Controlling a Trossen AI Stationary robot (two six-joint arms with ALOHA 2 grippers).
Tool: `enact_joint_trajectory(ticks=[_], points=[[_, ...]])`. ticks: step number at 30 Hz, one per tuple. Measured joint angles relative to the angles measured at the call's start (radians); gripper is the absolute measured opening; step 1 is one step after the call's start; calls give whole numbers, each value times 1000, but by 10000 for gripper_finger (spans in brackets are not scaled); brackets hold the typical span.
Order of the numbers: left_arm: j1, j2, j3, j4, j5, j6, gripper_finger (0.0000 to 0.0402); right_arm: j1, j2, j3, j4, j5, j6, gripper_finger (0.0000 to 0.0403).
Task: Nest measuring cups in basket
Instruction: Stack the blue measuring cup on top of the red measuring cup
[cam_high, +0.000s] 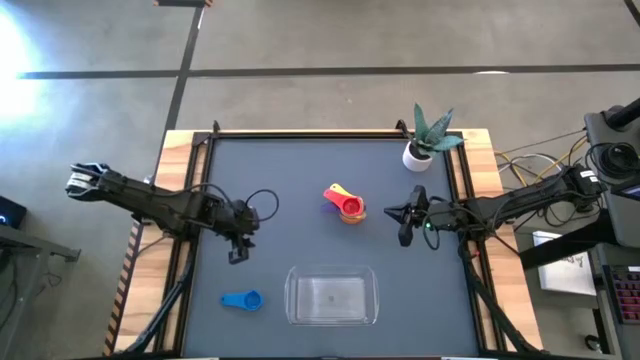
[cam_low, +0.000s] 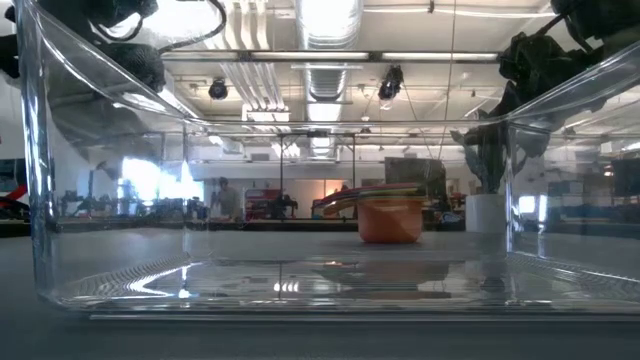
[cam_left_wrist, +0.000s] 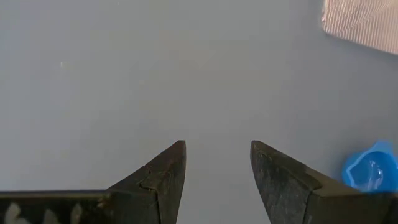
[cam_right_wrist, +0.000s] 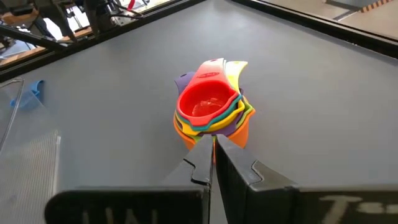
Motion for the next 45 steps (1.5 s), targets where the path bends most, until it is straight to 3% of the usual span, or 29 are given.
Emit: enact_joint_trajectory(ticks=[45], points=[[-9,0,-12,65,81,-35,164,0,0,0,0,0,0,9]])
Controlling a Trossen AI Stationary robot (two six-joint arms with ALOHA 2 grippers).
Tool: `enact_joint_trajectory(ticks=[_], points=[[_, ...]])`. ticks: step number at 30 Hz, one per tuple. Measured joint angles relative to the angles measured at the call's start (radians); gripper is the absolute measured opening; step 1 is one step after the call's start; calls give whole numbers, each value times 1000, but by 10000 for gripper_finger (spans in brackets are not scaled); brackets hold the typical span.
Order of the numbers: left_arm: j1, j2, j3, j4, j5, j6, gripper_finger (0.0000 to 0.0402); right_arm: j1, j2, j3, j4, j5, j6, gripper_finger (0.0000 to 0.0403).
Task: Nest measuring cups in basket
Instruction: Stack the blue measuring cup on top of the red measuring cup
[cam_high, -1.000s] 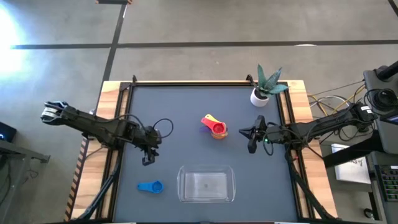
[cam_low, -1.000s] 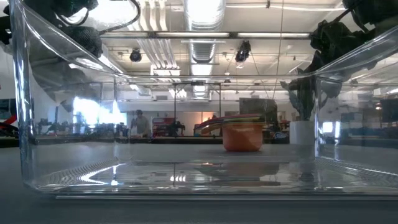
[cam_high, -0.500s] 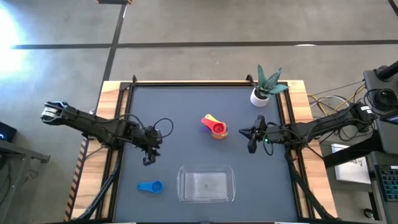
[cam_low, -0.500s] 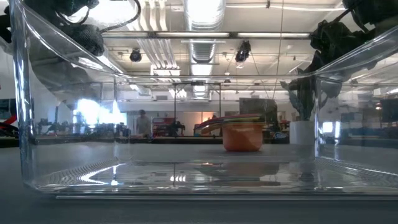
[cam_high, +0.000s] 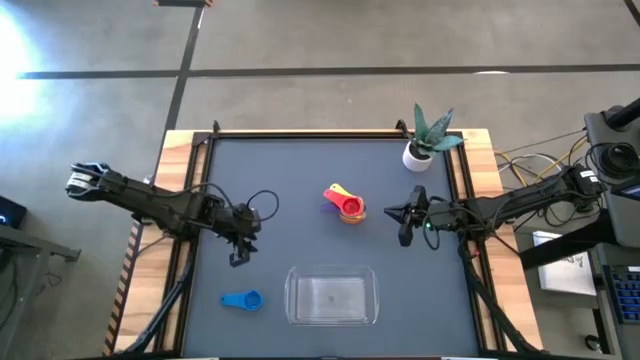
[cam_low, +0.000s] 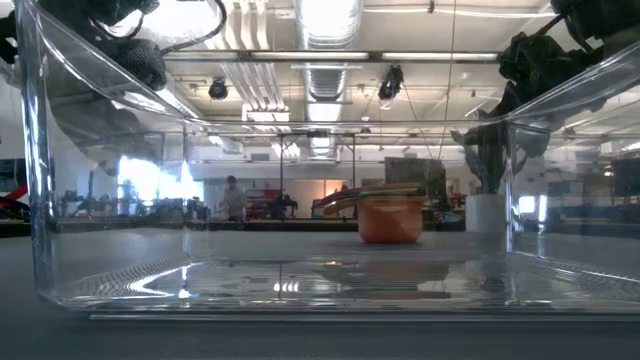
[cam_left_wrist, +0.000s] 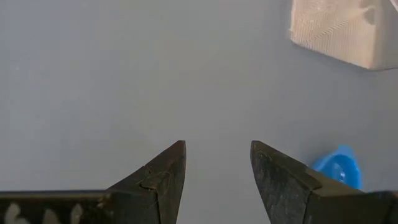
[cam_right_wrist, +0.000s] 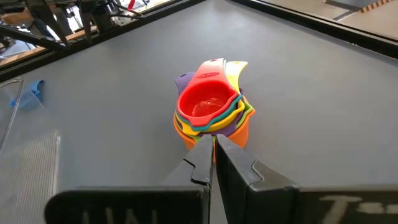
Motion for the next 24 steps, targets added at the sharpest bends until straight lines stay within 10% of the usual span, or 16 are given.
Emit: enact_joint_trajectory(ticks=[24], points=[[-225,207,27,2,55,-210,218,0,0,0,0,0,1,9]])
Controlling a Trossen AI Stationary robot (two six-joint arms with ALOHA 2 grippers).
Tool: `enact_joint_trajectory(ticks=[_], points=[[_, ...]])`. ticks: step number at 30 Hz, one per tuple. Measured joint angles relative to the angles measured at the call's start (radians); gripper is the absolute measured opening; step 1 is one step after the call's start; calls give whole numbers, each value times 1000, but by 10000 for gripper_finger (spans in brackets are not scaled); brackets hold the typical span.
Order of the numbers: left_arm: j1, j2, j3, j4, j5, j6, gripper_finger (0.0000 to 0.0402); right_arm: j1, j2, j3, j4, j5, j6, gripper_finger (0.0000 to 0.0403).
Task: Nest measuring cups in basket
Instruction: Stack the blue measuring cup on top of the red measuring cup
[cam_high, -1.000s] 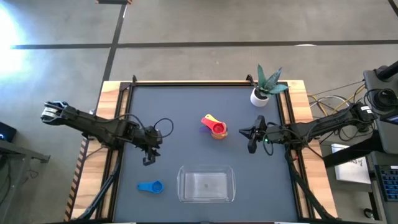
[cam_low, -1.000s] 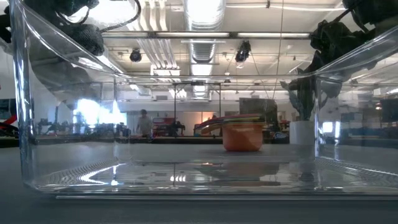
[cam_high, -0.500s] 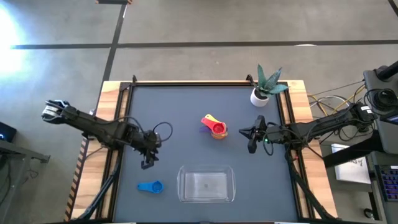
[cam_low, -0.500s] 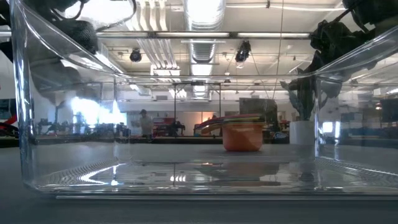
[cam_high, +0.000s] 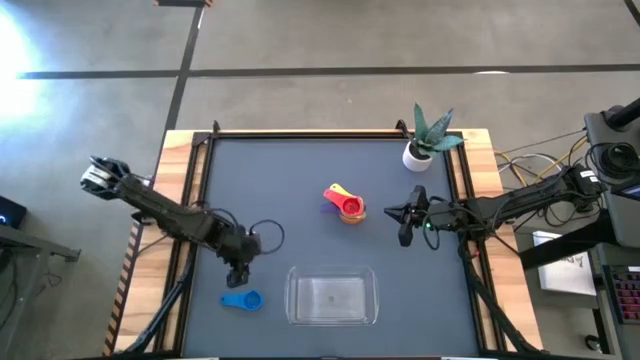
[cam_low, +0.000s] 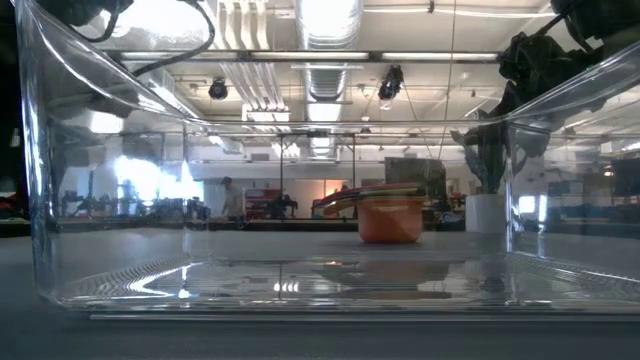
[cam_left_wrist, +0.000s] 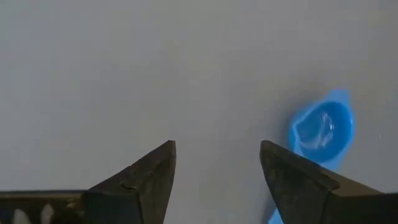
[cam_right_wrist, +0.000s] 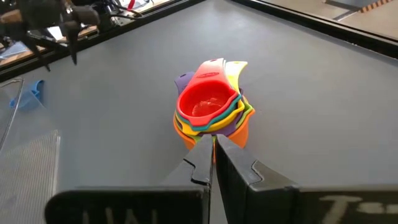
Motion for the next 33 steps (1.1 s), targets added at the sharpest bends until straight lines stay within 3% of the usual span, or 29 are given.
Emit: enact_joint_trajectory(ticks=[6,13,18,23,29,33], points=[[-81,184,100,6,96,-15,239,0,0,0,0,0,1,9],[-128,350,234,-9,100,9,240,0,0,0,0,0,3,9],[-126,423,262,-62,98,9,227,0,0,0,0,0,3,9],[-123,460,257,-75,96,19,160,0,0,0,0,0,2,9],[-83,426,273,-117,97,78,19,0,0,0,0,0,2,9],[-42,379,319,-206,53,144,6,0,0,0,0,0,2,9]])
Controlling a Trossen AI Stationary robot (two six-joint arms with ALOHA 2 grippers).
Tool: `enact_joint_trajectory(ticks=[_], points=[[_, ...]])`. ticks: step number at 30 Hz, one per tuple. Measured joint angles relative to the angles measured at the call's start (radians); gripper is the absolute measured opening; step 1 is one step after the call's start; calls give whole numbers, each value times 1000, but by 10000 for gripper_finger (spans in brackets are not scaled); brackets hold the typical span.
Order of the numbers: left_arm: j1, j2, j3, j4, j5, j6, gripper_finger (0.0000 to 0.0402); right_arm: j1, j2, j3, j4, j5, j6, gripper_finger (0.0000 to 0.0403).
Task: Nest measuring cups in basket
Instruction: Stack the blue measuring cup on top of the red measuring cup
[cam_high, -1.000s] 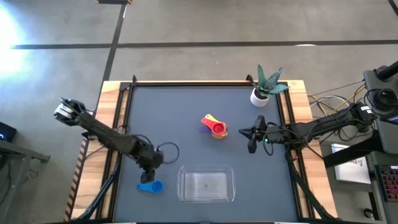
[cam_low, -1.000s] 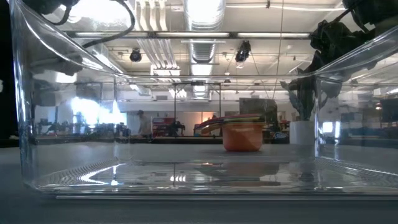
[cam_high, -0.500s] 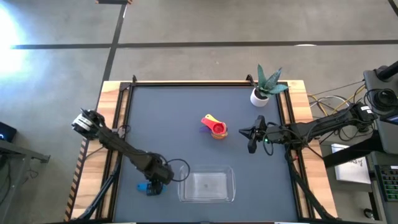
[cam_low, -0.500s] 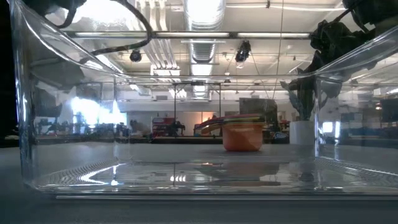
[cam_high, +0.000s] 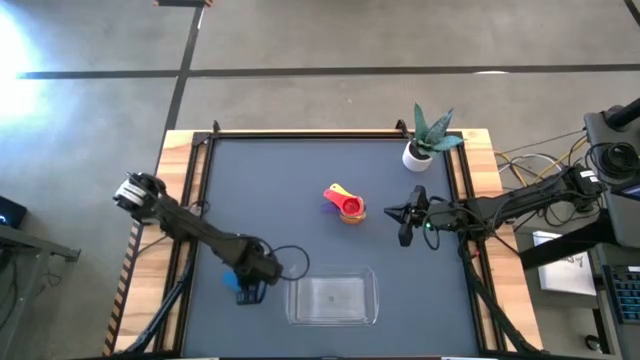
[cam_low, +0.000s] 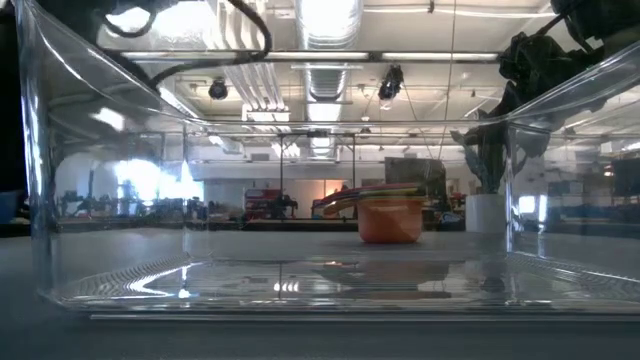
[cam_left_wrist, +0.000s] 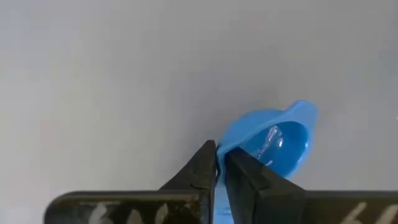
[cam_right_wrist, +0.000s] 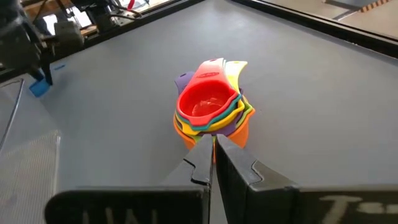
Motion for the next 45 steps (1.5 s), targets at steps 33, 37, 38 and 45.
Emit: enact_joint_trajectory(ticks=[33,37,38,45], points=[[571,-2,334,18,19,699,0,0,0,0,-8,0,-11,9],[594,25,359,71,62,748,0,0,0,0,-8,0,-10,9],[599,32,368,84,72,757,0,0,0,0,-8,0,-10,9],[626,103,463,96,95,845,0,0,0,0,-5,3,-15,9]])
